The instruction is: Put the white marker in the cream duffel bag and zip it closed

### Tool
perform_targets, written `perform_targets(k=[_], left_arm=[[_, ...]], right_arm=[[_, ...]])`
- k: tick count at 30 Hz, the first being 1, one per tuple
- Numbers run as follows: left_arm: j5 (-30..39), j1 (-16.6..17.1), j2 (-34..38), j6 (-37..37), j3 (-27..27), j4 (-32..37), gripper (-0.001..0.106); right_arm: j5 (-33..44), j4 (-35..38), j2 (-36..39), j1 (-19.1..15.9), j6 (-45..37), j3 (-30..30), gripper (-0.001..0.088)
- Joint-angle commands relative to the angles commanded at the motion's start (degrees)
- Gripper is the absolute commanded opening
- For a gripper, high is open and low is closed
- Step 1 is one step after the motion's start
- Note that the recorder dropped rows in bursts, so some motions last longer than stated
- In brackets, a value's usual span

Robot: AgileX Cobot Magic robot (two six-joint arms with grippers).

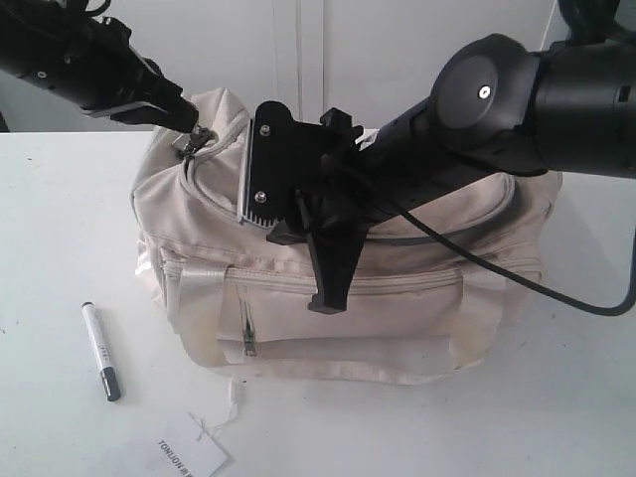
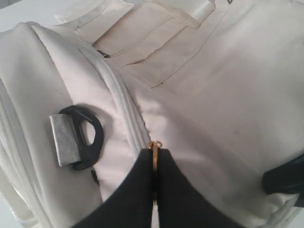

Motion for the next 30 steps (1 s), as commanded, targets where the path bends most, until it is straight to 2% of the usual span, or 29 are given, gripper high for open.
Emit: perform_targets(k=[9, 16, 19, 26, 27, 30], left_arm=[[-11.82, 0.00, 3.16, 0.26, 0.00, 0.00, 0.000], [-16.23, 0.00, 3.43, 0.26, 0.00, 0.00, 0.000], [-15.52, 0.00, 3.43, 0.26, 0.00, 0.00, 0.000], [-6.85, 0.00, 3.43, 0.11, 0.00, 0.00, 0.000], [-4.01, 0.00, 3.43, 0.11, 0.00, 0.00, 0.000], [-1.53, 0.00, 3.43, 0.11, 0.00, 0.00, 0.000]], right_arm=[[0.56, -0.05, 0.00, 0.00, -1.22, 0.00, 0.0000], [0.56, -0.05, 0.00, 0.00, -2.42, 0.00, 0.0000], [0.56, -0.05, 0.00, 0.00, -2.87, 0.00, 0.0000], [0.56, -0.36, 0.00, 0.00, -2.99, 0.00, 0.0000], [0.56, -2.51, 0.00, 0.00, -3.15, 0.00, 0.0000], [2.22, -5.52, 0.00, 0.00, -3.15, 0.00, 0.0000]])
